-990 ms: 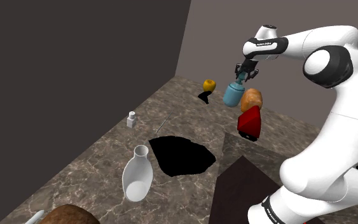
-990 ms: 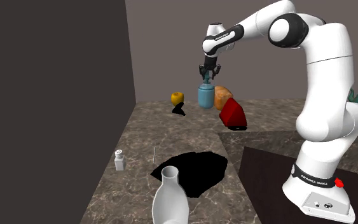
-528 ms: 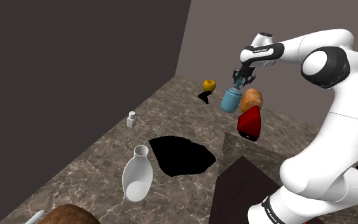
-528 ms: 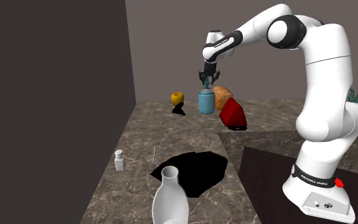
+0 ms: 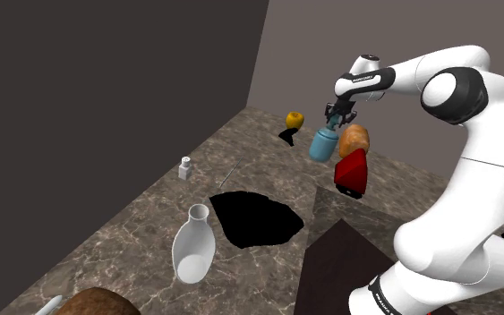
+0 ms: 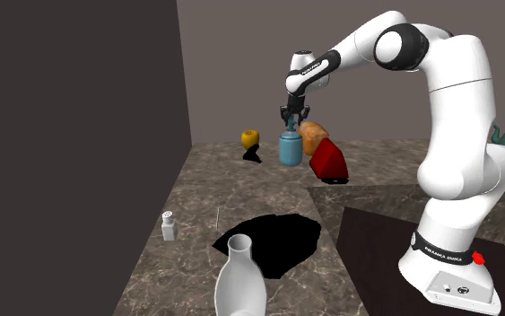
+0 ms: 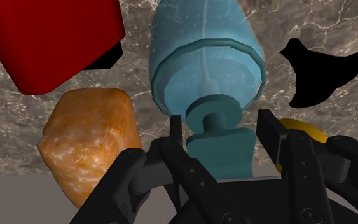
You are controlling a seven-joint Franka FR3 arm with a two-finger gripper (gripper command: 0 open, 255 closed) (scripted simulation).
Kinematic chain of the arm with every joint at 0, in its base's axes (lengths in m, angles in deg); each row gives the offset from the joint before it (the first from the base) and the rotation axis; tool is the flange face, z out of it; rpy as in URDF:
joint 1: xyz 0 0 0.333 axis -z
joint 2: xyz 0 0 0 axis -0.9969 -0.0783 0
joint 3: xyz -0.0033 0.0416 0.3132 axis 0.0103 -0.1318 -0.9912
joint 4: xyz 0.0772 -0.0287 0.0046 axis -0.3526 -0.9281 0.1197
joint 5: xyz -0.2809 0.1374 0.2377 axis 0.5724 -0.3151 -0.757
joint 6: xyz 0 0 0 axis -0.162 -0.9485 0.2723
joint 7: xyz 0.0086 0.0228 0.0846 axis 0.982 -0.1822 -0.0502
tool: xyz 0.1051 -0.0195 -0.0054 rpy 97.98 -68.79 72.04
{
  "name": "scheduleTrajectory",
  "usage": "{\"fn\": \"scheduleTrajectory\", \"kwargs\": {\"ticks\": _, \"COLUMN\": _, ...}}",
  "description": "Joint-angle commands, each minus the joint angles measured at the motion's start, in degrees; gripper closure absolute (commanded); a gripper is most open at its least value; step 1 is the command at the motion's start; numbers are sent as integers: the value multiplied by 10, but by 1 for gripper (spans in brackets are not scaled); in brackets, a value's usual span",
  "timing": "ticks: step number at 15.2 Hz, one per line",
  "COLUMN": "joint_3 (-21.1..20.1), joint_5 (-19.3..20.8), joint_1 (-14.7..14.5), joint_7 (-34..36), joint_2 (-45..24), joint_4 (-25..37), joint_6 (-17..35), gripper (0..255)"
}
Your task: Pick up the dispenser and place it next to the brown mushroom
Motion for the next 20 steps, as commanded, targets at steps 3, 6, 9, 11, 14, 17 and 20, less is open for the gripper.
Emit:
{"fn": "scheduleTrajectory", "kwargs": {"ticks": 3, "joint_3": 0, "joint_5": 0, "joint_1": 0, "joint_7": 0, "joint_2": 0, "joint_4": -1, "joint_6": 1, "gripper": 255}}
{"fn": "scheduleTrajectory", "kwargs": {"ticks": 6, "joint_3": 0, "joint_5": 0, "joint_1": 0, "joint_7": 0, "joint_2": 1, "joint_4": -1, "joint_6": 2, "gripper": 0}}
{"fn": "scheduleTrajectory", "kwargs": {"ticks": 9, "joint_3": 0, "joint_5": 0, "joint_1": 0, "joint_7": 0, "joint_2": 1, "joint_4": -1, "joint_6": 2, "gripper": 0}}
{"fn": "scheduleTrajectory", "kwargs": {"ticks": 11, "joint_3": 0, "joint_5": 0, "joint_1": 0, "joint_7": 0, "joint_2": 0, "joint_4": -1, "joint_6": 1, "gripper": 0}}
{"fn": "scheduleTrajectory", "kwargs": {"ticks": 14, "joint_3": -4, "joint_5": -5, "joint_1": -1, "joint_7": -3, "joint_2": 38, "joint_4": 0, "joint_6": -36, "gripper": 0}}
{"fn": "scheduleTrajectory", "kwargs": {"ticks": 17, "joint_3": -5, "joint_5": -6, "joint_1": -2, "joint_7": -3, "joint_2": 47, "joint_4": 1, "joint_6": -47, "gripper": 0}}
{"fn": "scheduleTrajectory", "kwargs": {"ticks": 20, "joint_3": -5, "joint_5": -6, "joint_1": -2, "joint_7": -3, "joint_2": 47, "joint_4": 1, "joint_6": -47, "gripper": 0}}
